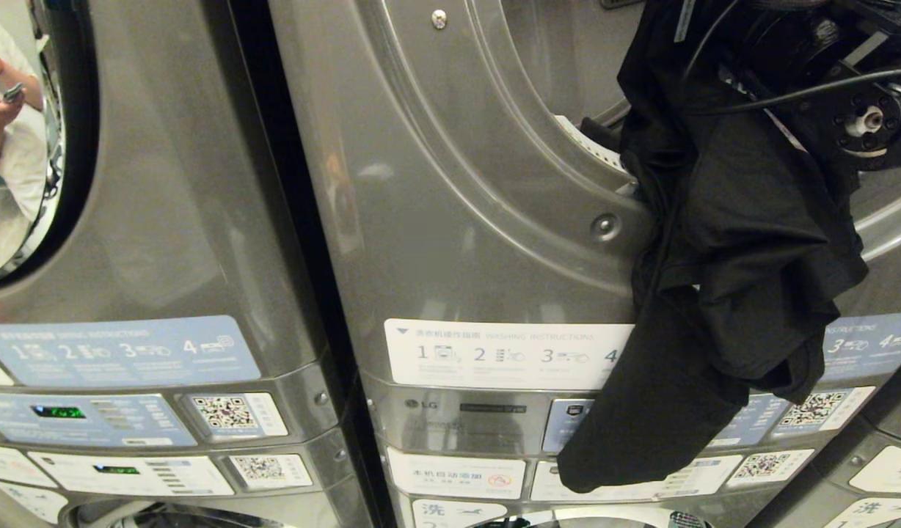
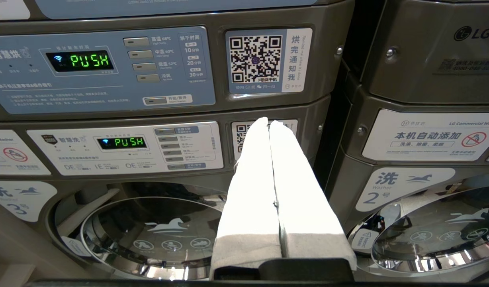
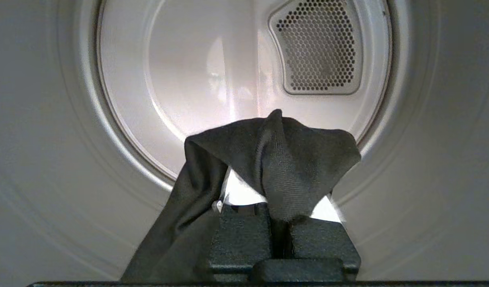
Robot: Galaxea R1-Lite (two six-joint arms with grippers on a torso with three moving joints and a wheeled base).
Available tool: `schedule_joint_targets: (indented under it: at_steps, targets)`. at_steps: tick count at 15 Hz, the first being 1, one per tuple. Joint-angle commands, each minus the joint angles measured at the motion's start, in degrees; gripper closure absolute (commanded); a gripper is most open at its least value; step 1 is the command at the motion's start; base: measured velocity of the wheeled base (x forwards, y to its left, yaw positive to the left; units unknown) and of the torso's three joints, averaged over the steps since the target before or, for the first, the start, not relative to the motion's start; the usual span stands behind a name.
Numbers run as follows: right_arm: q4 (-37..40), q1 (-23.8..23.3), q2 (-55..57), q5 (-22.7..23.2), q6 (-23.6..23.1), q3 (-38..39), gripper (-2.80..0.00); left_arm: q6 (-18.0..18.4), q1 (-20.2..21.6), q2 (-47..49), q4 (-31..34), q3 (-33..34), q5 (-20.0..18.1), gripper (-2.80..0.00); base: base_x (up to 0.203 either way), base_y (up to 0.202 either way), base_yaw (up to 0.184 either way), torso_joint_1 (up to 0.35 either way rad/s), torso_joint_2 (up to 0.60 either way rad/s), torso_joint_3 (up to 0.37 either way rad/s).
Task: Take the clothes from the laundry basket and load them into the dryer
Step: Put the clothes in the dryer
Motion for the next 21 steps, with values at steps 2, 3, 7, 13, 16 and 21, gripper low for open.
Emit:
schedule_joint_targets:
  at_steps: [2,3,7,13,16,21]
  targets:
    - [-0.1,0.0,-0.5,-0.2,-0.1,0.2,-2.8,0.0,0.0,0.0,0.0,0.0,0.0,0.0,0.0,0.0,0.0,0.0,0.0,0.0]
    - [-0.1,0.1,-0.5,-0.3,-0.1,0.2,-2.8,0.0,0.0,0.0,0.0,0.0,0.0,0.0,0.0,0.0,0.0,0.0,0.0,0.0]
    - [2.4,0.2,-0.8,-0.1,0.1,0.2,-2.8,0.0,0.0,0.0,0.0,0.0,0.0,0.0,0.0,0.0,0.0,0.0,0.0,0.0]
    - [6.5,0.3,-0.8,0.1,0.1,0.5,-2.8,0.0,0.0,0.0,0.0,0.0,0.0,0.0,0.0,0.0,0.0,0.0,0.0,0.0]
    - [11.7,0.3,-1.5,2.5,0.3,0.3,-2.8,0.0,0.0,0.0,0.0,0.0,0.0,0.0,0.0,0.0,0.0,0.0,0.0,0.0]
    - [11.3,0.3,-1.5,2.6,0.4,0.2,-2.8,0.1,0.0,0.0,0.0,0.0,-0.1,0.0,0.0,0.0,0.0,0.0,0.0,0.0]
